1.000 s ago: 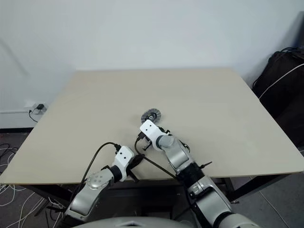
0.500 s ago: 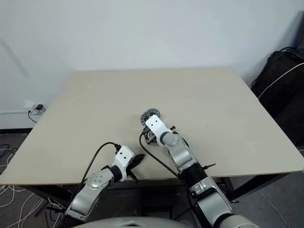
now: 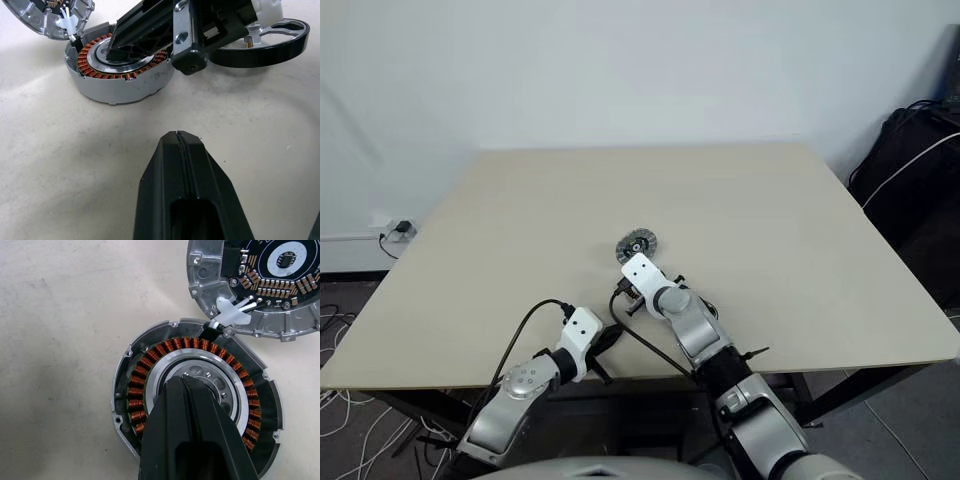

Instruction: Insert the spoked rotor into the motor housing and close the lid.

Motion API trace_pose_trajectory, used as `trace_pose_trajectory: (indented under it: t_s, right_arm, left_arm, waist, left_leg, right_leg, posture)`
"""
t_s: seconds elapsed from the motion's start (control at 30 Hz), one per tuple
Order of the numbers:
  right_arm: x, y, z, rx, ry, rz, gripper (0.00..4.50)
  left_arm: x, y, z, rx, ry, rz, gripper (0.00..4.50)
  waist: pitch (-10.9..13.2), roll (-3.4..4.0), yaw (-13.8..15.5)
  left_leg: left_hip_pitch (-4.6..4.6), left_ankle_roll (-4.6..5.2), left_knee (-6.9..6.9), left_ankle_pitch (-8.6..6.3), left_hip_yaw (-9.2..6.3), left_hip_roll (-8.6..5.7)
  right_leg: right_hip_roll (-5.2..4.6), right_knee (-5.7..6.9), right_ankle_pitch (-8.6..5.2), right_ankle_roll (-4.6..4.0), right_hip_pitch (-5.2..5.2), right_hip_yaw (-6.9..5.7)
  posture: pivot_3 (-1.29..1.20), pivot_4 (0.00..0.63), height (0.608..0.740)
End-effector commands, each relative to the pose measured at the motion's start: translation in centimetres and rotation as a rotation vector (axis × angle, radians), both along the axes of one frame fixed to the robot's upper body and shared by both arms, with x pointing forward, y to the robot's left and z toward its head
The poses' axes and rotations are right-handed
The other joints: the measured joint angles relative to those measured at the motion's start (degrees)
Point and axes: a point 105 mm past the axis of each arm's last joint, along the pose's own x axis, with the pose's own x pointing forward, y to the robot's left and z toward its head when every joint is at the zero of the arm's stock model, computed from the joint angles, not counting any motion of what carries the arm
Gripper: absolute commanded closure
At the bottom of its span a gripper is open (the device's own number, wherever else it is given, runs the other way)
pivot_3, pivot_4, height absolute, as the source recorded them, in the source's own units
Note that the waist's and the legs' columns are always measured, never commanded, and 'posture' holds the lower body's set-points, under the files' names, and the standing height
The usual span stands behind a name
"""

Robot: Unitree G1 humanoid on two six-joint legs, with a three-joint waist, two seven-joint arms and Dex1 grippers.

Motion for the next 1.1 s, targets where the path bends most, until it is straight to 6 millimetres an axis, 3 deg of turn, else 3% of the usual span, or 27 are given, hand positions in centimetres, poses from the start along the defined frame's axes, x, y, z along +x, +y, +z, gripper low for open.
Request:
trace_pose_trajectory:
  t_s: [0.03, 0.13, 0.23, 0.57, 0.67, 0.9, 1.1]
  right_arm:
    - [1.2, 0.5, 3.1, 0.094, -0.105, -0.015, 4.46]
    - [2.0, 0.0, 4.0, 0.116, -0.141, -0.068, 4.46]
    - [2.2, -0.4, 3.5, 0.099, -0.135, -0.09, 4.46]
    - [-0.8, -0.7, -1.6, -0.024, 0.05, -0.023, 4.46]
    - [-0.7, -0.7, -1.1, -0.008, 0.038, -0.025, 4.46]
    - [1.4, -0.5, 3.2, 0.116, -0.121, -0.073, 4.46]
    - [2.2, -1.3, 3.2, 0.079, -0.111, -0.139, 4.46]
  left_arm:
    - [0.5, -0.5, 1.7, -0.034, -0.058, -0.007, 4.5]
    - [0.4, -0.5, 1.7, -0.035, -0.058, -0.009, 4.5]
    - [0.4, -0.5, 1.7, -0.035, -0.057, -0.011, 4.5]
    - [0.4, -0.5, 1.6, -0.035, -0.054, -0.007, 4.5]
    - [0.3, -0.5, 1.6, -0.034, -0.053, -0.008, 4.5]
    - [0.4, -0.6, 1.6, -0.031, -0.054, -0.019, 4.5]
    - [0.5, -0.7, 1.6, -0.032, -0.054, -0.022, 4.5]
  waist:
    - [0.0, 0.0, 0.0]
    - [0.0, 0.0, 0.0]
    - [0.0, 0.01, 0.0]
    - [0.0, 0.06, 0.0]
    - [-0.1, 0.05, 0.0]
    - [0.0, 0.05, 0.0]
    - [0.0, 0.05, 0.0]
  left_leg:
    - [0.0, 0.0, 0.0, 0.0, 0.0, 0.0]
    - [-0.02, 0.0, 0.0, 0.0, 0.0, 0.0]
    - [-0.02, -0.01, -0.01, 0.0, 0.0, 0.0]
    - [0.03, 0.0, -0.05, 0.0, 0.0, 0.0]
    - [0.12, -0.02, -0.04, 0.01, -0.01, 0.01]
    - [0.11, -0.08, -0.04, 0.06, -0.07, 0.02]
    - [0.08, -0.06, -0.09, 0.05, -0.07, 0.01]
  right_leg:
    - [0.0, 0.0, 0.0, 0.0, 0.0, 0.0]
    - [0.01, 0.0, 0.0, 0.0, -0.02, 0.0]
    - [0.01, 0.0, 0.0, 0.0, -0.02, 0.01]
    - [-0.01, -0.01, -0.02, -0.03, 0.02, 0.02]
    - [0.0, -0.01, -0.04, -0.04, 0.11, 0.01]
    - [0.04, 0.0, -0.03, -0.03, 0.08, 0.0]
    - [0.03, -0.01, -0.04, -0.05, 0.03, 0.02]
  posture:
    - [0.0, 0.0, 0.74]
    - [0.0, 0.0, 0.74]
    - [0.0, 0.0, 0.74]
    - [0.0, 0.0, 0.74]
    - [0.0, 0.0, 0.74]
    - [0.0, 0.0, 0.74]
    - [0.0, 0.0, 0.74]
